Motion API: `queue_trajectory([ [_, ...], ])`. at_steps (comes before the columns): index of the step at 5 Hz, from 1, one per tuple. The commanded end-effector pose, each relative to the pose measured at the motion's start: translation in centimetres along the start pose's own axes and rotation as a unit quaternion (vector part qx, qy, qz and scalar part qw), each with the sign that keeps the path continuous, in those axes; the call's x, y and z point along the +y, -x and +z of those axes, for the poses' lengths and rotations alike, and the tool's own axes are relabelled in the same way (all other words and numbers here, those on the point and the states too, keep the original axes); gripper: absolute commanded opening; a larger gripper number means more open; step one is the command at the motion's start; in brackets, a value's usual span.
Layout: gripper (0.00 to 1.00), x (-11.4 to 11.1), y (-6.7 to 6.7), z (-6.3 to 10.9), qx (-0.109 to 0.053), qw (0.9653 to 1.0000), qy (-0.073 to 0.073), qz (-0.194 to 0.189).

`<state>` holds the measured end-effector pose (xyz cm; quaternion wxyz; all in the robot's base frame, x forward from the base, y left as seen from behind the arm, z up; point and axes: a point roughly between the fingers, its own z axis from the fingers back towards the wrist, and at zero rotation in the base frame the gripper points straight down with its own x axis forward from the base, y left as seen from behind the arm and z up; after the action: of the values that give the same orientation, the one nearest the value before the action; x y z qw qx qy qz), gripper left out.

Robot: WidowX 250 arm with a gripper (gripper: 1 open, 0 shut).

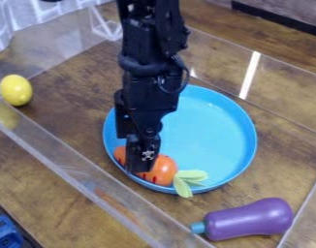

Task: Move the carrot to the left side

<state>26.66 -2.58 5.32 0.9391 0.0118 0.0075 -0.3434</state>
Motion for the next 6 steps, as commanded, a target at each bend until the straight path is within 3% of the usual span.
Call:
queue_trajectory([
  [1,1.00,1.0,-0.3,-0.1,-0.023,0.9997,-0.012,-0.001],
  [3,1.00,1.4,-0.5,-1.8,-0.040,0.9989,-0.025,-0.006],
  [6,1.00,2.1,-0.9,-3.0,-0.049,0.9984,-0.028,-0.002],
])
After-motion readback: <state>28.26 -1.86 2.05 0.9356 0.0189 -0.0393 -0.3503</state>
